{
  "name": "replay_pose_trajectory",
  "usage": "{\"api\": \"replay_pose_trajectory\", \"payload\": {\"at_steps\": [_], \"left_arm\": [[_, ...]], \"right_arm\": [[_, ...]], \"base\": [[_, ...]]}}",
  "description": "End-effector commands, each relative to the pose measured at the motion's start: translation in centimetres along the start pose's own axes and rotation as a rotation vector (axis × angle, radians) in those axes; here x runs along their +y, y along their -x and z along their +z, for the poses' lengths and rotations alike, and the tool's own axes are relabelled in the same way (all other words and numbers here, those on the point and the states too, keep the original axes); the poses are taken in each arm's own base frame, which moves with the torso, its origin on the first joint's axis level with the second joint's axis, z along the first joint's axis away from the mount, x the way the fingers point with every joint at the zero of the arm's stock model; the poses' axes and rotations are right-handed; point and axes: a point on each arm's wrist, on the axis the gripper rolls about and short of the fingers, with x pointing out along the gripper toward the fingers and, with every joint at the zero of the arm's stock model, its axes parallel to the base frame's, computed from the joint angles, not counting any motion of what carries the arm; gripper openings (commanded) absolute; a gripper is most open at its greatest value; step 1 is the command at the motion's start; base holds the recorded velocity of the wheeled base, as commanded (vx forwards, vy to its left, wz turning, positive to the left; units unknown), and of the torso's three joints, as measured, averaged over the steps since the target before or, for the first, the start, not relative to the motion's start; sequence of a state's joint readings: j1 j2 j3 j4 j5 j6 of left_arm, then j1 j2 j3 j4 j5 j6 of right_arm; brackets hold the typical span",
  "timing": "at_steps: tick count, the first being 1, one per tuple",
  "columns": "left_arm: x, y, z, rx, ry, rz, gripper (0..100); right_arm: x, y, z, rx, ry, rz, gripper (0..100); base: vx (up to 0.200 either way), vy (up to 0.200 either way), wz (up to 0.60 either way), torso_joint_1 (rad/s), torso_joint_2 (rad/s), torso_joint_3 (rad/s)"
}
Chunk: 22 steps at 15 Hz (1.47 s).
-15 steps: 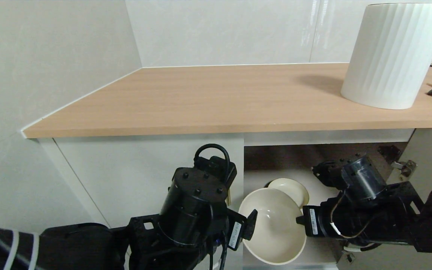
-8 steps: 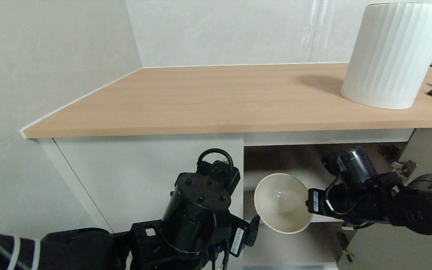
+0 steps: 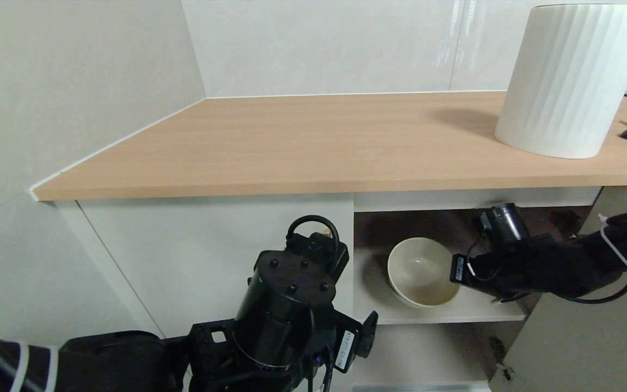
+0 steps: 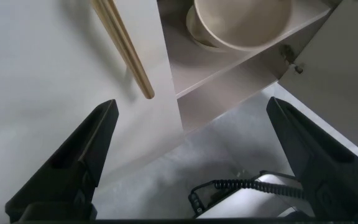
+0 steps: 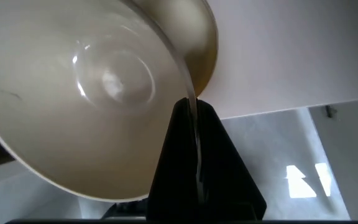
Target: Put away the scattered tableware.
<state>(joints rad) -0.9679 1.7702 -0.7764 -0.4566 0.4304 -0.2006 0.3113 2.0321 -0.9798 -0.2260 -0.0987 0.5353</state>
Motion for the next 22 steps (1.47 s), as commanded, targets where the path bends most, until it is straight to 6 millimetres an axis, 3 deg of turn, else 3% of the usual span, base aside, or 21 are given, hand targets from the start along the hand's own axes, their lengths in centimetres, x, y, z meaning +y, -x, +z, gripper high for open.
{"api": "replay_pose_trajectory", "payload": {"at_steps": [1, 9, 11, 14, 22], "left_arm": [[0.0, 0.0, 0.0, 0.0, 0.0, 0.0, 100], [0.0, 0.2, 0.2, -0.007, 0.004, -0.001, 100], [0.0, 0.1, 0.1, -0.005, 0.002, 0.0, 100], [0.0, 0.1, 0.1, -0.006, 0.003, -0.001, 100], [-0.1, 0.0, 0.4, -0.035, 0.016, -0.005, 100]], "right_arm": [[-0.1, -2.3, 0.8, -0.002, -0.012, -0.013, 0], [-0.3, -2.7, 0.4, 0.0, -0.015, -0.045, 0], [-0.5, -1.6, -0.2, 0.005, -0.014, -0.05, 0], [0.0, 1.6, -1.7, 0.007, -0.013, -0.015, 0], [0.8, 1.6, -2.0, -0.078, -0.038, 0.028, 0]], "base": [[0.0, 0.0, 0.0, 0.0, 0.0, 0.0], [0.0, 0.0, 0.0, 0.0, 0.0, 0.0], [0.0, 0.0, 0.0, 0.0, 0.0, 0.0], [0.0, 0.0, 0.0, 0.0, 0.0, 0.0], [0.0, 0.0, 0.0, 0.0, 0.0, 0.0]]}}
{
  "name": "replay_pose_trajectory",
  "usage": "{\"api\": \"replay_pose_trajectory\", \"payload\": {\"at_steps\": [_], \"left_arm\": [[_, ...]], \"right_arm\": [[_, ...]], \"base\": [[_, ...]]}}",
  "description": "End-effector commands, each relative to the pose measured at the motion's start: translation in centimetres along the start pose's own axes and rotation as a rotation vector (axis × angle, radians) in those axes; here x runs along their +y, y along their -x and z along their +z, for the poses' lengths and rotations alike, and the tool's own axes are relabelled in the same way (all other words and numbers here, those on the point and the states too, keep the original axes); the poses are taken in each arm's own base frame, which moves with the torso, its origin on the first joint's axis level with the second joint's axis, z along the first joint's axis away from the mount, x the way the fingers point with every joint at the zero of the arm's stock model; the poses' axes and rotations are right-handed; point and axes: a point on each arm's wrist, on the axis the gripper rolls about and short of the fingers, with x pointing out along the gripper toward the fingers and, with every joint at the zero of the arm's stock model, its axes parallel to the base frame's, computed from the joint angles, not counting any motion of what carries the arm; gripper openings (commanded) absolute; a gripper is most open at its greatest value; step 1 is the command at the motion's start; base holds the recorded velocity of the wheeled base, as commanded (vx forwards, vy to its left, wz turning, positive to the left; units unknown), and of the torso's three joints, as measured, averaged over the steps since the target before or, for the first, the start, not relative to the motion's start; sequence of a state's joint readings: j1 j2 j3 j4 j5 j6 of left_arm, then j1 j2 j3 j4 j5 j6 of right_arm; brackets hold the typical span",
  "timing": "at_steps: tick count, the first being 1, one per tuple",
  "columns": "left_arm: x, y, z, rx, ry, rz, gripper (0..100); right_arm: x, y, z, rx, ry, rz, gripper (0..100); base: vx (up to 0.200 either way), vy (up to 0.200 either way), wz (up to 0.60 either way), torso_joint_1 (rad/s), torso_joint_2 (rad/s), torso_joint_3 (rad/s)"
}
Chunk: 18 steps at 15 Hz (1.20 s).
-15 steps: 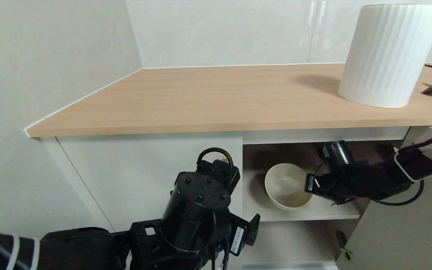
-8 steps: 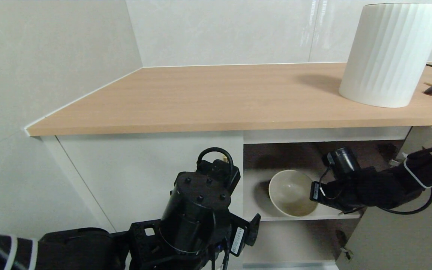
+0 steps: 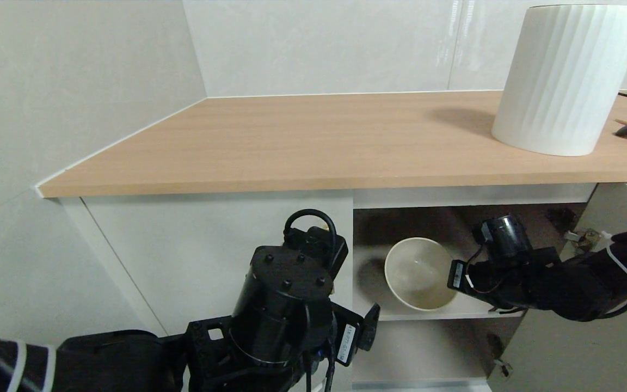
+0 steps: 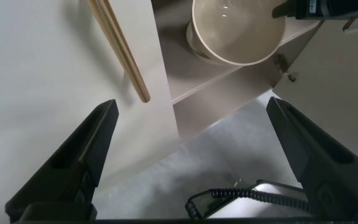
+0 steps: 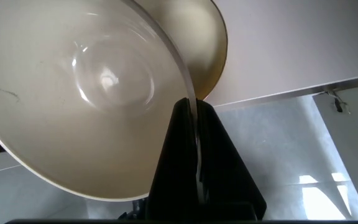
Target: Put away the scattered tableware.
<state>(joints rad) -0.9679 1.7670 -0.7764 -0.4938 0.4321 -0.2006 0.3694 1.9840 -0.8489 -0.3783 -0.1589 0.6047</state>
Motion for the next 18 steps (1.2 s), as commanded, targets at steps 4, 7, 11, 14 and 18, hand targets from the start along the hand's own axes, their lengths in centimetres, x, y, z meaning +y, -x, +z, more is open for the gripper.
{"api": "replay_pose_trajectory", "payload": {"at_steps": [4, 7, 11, 14, 18], "left_arm": [[0.0, -0.1, 0.0, -0.001, 0.002, 0.0, 100], [0.0, -0.1, 0.0, 0.0, 0.002, 0.0, 100], [0.0, 0.0, 0.0, -0.001, 0.001, 0.0, 100], [0.0, 0.0, 0.0, -0.001, 0.001, 0.0, 100], [0.0, 0.0, 0.0, -0.004, 0.002, 0.0, 100]], "right_arm": [[0.1, 0.3, 0.2, -0.009, -0.001, 0.006, 0], [0.1, 0.2, 0.3, -0.015, -0.003, 0.003, 0], [-0.3, -1.6, 0.7, -0.056, -0.032, -0.023, 0], [-0.7, -2.7, 1.3, -0.065, -0.052, -0.038, 0], [-1.0, -4.6, 1.4, -0.056, -0.059, -0.059, 0]], "base": [[-0.15, 0.0, 0.0, 0.004, 0.0, 0.002], [0.0, 0.0, 0.0, 0.0, 0.0, 0.0], [0.0, 0.0, 0.0, 0.0, 0.0, 0.0], [0.0, 0.0, 0.0, 0.0, 0.0, 0.0], [0.0, 0.0, 0.0, 0.0, 0.0, 0.0]]}}
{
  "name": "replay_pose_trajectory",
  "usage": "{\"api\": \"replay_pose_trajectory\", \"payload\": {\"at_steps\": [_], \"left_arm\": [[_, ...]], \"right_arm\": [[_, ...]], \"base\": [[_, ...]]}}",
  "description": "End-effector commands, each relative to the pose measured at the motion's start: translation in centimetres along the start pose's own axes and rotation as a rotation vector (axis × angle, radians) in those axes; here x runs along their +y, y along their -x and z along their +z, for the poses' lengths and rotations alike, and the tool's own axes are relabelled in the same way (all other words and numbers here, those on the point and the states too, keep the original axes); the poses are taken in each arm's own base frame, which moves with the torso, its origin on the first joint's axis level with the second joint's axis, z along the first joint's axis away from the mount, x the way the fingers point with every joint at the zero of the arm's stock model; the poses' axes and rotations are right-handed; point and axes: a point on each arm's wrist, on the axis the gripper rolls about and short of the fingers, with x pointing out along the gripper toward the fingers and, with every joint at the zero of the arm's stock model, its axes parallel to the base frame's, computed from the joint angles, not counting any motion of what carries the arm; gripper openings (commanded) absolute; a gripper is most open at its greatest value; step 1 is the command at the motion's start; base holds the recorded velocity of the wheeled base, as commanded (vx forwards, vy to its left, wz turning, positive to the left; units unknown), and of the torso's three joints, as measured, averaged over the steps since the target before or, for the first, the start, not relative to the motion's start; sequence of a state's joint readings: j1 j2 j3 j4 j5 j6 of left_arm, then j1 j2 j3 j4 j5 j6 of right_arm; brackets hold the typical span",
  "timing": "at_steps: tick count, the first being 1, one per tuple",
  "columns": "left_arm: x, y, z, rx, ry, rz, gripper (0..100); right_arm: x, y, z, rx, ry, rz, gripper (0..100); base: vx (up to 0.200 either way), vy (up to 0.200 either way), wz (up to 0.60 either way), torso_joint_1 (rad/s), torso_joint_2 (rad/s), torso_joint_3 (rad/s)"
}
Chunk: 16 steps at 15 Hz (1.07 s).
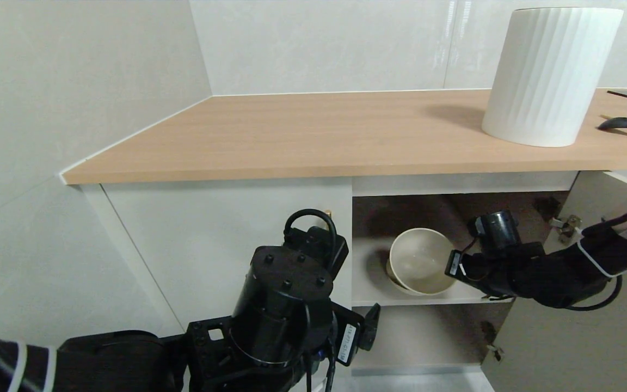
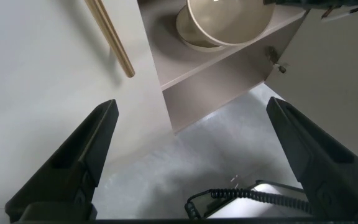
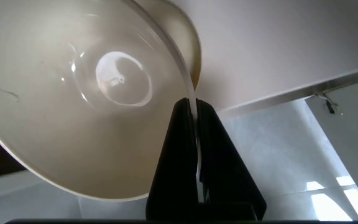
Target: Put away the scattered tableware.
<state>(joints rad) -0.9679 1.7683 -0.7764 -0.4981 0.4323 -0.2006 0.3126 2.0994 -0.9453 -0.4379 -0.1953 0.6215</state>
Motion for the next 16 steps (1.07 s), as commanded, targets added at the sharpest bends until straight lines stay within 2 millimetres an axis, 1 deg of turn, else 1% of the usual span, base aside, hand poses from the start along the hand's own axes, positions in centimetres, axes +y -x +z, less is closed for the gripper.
{"api": "replay_pose_trajectory", "payload": {"at_steps": [1, 9, 14, 15, 16], "left_arm": [[0.0, 0.0, 0.0, -0.001, 0.001, 0.0, 100], [0.0, 0.0, 0.0, -0.001, 0.001, 0.0, 100], [0.0, 0.1, 0.1, -0.003, 0.002, 0.0, 100], [0.0, 0.1, 0.1, -0.004, 0.002, -0.001, 100], [0.0, 0.1, 0.1, -0.003, 0.002, 0.0, 100]], "right_arm": [[-0.1, -1.4, -0.4, 0.013, 0.001, -0.016, 0], [-0.1, -2.8, -0.5, 0.019, 0.001, -0.025, 0], [0.0, -2.8, -0.5, 0.016, 0.002, -0.023, 0], [0.1, -2.8, -0.3, 0.013, 0.001, -0.021, 100], [0.1, -2.9, -0.3, 0.013, 0.001, -0.021, 100]], "base": [[0.0, 0.0, 0.0, 0.0, 0.0, 0.0], [0.0, 0.0, 0.0, 0.0, 0.0, 0.0], [0.0, 0.0, 0.0, 0.0, 0.0, 0.0], [0.0, 0.0, 0.0, 0.0, 0.0, 0.0], [0.0, 0.0, 0.0, 0.0, 0.0, 0.0]]}}
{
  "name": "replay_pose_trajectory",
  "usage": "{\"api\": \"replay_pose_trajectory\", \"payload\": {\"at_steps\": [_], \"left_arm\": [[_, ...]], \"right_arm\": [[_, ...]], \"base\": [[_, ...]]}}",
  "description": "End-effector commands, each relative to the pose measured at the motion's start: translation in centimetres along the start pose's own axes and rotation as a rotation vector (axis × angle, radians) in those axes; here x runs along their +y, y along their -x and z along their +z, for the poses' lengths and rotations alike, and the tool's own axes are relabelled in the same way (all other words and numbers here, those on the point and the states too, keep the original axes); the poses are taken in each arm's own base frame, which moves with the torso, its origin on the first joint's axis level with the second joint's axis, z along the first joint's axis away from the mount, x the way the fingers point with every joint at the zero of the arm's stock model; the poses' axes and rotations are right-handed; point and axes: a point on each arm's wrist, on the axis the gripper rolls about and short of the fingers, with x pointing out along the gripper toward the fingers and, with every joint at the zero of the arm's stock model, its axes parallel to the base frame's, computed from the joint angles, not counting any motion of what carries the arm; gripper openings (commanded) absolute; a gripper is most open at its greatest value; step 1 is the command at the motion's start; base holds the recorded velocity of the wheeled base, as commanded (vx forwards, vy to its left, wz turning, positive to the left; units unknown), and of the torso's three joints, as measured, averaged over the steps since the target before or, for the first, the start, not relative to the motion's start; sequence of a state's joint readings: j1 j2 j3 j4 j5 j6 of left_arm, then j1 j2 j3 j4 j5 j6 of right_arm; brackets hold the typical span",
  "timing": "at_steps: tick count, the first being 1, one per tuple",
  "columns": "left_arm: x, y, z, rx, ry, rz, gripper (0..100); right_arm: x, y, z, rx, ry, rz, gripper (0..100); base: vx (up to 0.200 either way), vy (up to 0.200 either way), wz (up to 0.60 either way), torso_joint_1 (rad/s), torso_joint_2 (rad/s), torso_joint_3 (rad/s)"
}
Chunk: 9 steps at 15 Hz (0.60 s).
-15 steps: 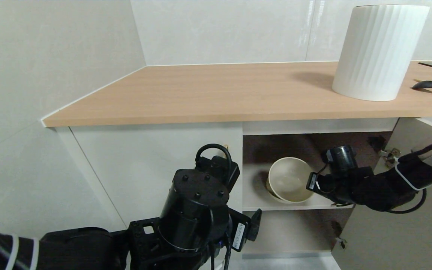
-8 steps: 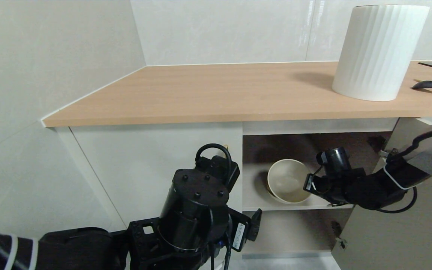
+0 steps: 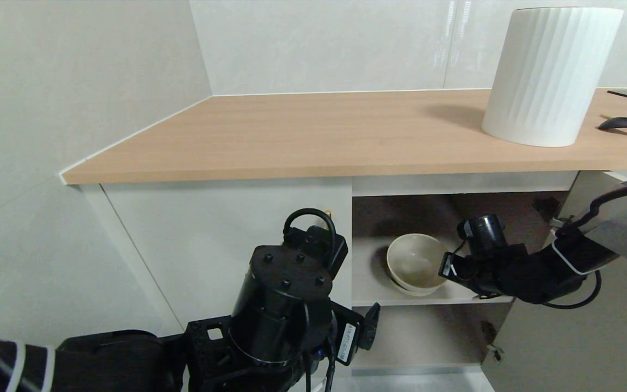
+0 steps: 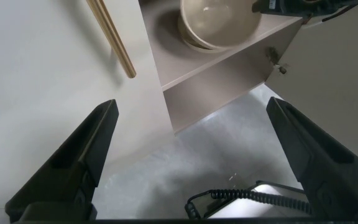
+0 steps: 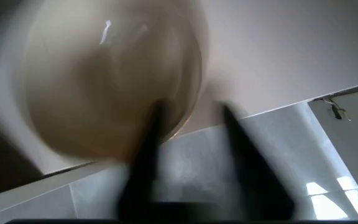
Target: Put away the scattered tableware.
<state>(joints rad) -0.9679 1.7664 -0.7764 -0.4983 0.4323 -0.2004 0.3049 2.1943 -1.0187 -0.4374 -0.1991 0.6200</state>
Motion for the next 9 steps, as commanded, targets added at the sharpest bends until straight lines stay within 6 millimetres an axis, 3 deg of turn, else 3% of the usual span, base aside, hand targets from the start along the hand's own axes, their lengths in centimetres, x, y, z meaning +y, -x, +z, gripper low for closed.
{"api": "replay_pose_trajectory", "payload": {"at_steps": [1, 9], "left_arm": [[0.0, 0.02, 0.01, -0.001, 0.001, 0.0, 100], [0.0, 0.02, 0.03, -0.002, 0.003, 0.0, 100]], "right_arm": [[0.03, -0.07, 0.0, 0.0, 0.0, 0.0, 100], [-0.14, -0.13, 0.28, -0.009, -0.007, -0.006, 100]], "base": [[0.0, 0.0, 0.0, 0.0, 0.0, 0.0], [0.0, 0.0, 0.0, 0.0, 0.0, 0.0]]}}
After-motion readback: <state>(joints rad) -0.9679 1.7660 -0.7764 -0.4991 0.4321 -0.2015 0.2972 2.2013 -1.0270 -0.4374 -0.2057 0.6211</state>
